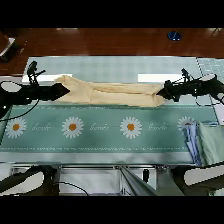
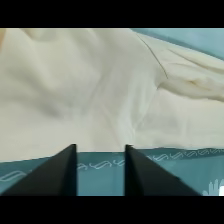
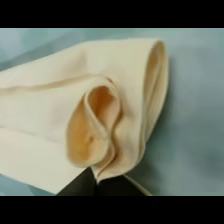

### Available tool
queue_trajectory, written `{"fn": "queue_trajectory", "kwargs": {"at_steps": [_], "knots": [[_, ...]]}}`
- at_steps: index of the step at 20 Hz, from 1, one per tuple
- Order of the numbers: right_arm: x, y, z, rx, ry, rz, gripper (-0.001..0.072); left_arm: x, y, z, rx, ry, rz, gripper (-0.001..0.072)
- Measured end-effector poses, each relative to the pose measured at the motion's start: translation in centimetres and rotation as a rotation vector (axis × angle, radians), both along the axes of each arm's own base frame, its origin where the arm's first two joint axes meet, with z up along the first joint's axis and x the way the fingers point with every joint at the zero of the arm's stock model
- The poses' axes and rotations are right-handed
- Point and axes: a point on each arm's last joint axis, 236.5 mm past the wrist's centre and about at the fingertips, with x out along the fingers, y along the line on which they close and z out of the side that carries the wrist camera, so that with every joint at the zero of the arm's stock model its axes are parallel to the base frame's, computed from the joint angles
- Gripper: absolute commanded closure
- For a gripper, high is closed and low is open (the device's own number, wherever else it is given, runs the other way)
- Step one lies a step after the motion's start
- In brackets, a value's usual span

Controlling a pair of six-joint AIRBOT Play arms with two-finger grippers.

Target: Fold the shirts.

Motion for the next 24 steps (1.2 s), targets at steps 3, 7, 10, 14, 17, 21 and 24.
{"fn": "queue_trajectory", "kwargs": {"at_steps": [3,7,10,14,17,21,24], "knots": [[-0.8,0.2,2.7,-0.035,-0.041,0.071,0.0694,-0.6,-1.6,-0.3,-0.003,0.012,-0.047,0.0683],[-4.9,-1.4,7.7,-0.206,-0.119,0.140,0.0694,-2.1,-5.9,-0.5,-0.007,0.024,-0.163,0.0683],[-8.7,-1.8,12.5,-0.307,-0.228,0.133,0.0694,-2.4,-10.8,-0.2,-0.005,0.007,-0.259,0.0684],[-13.5,-1.0,18.3,-0.368,-0.373,0.096,0.0694,-1.8,-19.1,0.3,-0.031,-0.001,-0.389,0.0683],[-16.4,-0.2,21.2,-0.382,-0.452,0.078,0.0694,-2.5,-25.8,-0.5,-0.049,0.018,-0.500,0.0683],[-18.7,0.8,23.3,-0.374,-0.513,0.072,0.0694,-5.9,-34.2,-2.3,-0.089,0.090,-0.630,0.0683],[-19.2,1.7,24.2,-0.343,-0.544,0.069,0.0694,-10.6,-39.2,-3.7,-0.104,0.161,-0.743,0.0683]]}}
